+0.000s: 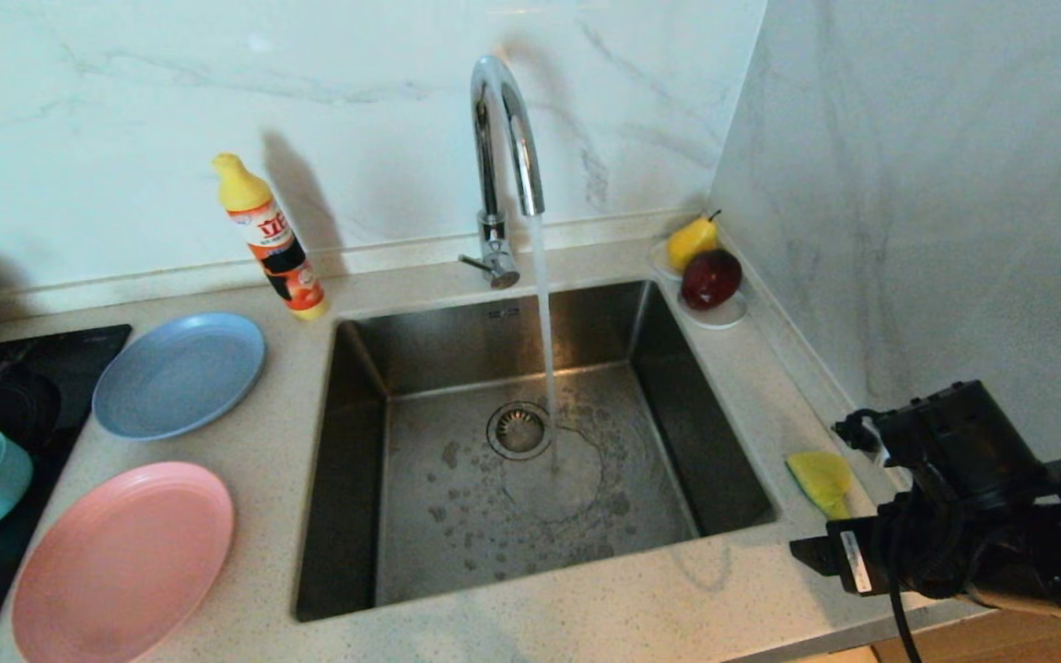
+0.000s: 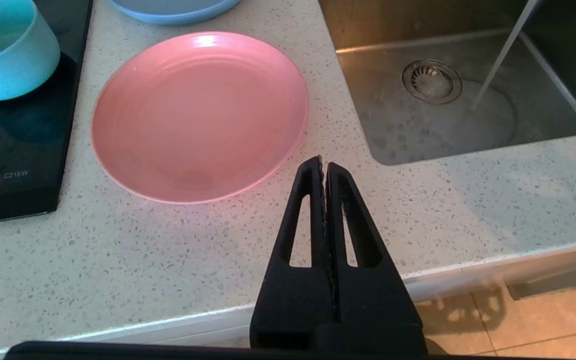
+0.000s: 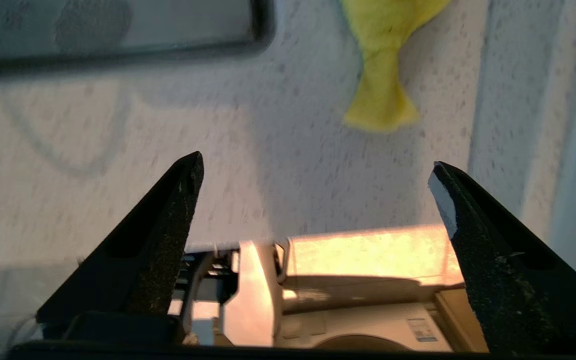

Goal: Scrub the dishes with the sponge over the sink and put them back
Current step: Pick up a bowl and the sponge

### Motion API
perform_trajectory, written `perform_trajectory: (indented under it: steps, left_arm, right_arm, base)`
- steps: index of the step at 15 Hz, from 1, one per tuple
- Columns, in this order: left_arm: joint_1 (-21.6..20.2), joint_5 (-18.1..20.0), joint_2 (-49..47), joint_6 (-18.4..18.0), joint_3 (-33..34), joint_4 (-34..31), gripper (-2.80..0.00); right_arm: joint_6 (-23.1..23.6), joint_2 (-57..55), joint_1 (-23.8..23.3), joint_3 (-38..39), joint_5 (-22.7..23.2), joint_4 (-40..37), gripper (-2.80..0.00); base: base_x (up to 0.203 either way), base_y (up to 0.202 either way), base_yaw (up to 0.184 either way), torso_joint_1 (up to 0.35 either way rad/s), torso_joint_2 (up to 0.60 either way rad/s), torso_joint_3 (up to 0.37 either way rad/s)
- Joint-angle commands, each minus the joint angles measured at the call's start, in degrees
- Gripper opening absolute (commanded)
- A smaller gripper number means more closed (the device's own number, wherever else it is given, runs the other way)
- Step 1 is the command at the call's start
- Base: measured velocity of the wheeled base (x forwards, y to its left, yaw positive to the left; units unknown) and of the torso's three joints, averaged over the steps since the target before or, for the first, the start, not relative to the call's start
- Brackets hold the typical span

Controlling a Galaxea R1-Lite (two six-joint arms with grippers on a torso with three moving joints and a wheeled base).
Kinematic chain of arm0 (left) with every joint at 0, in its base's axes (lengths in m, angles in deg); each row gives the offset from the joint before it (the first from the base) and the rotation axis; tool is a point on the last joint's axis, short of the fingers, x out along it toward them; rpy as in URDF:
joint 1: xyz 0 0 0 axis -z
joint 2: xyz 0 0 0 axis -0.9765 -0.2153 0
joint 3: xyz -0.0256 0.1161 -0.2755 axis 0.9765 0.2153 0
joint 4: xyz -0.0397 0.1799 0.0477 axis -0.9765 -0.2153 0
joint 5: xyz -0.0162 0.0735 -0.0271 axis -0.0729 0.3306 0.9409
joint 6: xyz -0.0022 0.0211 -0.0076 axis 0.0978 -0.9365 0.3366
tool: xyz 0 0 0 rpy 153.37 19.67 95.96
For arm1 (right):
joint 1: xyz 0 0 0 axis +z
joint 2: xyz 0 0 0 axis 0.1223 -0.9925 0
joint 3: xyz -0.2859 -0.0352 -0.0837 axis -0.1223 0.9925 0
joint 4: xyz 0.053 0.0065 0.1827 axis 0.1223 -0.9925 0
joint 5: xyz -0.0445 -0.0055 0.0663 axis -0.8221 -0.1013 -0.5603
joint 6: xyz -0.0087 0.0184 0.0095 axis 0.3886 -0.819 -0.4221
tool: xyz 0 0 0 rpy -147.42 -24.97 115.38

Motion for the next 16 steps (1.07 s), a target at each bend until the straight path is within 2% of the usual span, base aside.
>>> perform_trajectory:
  steps: [1, 4, 10, 16]
  left_arm:
    - [-0.01, 0.0, -0.07, -0.06, 0.0, -0.02, -2.8]
    - [0.03, 0.0, -0.07, -0.06, 0.0, -0.02, -2.8]
    - [0.03, 0.0, -0.07, -0.06, 0.0, -0.02, -2.8]
    - [-0.05, 0.0, -0.07, -0.06, 0.0, -0.02, -2.8]
  right_arm:
    - [0.0, -2.73, -1.6, -0.16, 1.75, 0.31, 0.0]
    - [0.19, -3.59, -2.55, -0.85, 2.98, 0.6, 0.0]
    - [0.72, -8.82, -5.39, -1.02, 4.12, 7.66, 0.0]
    - [1.43, -11.91, -7.64, -3.7, 5.43, 8.24, 0.0]
  base:
    - [0.0, 0.0, 0.0, 0.0, 0.0, 0.0]
    - [0.0, 0.0, 0.0, 0.0, 0.0, 0.0]
    - [0.0, 0.0, 0.0, 0.0, 0.0, 0.0]
    - [0.0, 0.0, 0.0, 0.0, 0.0, 0.0]
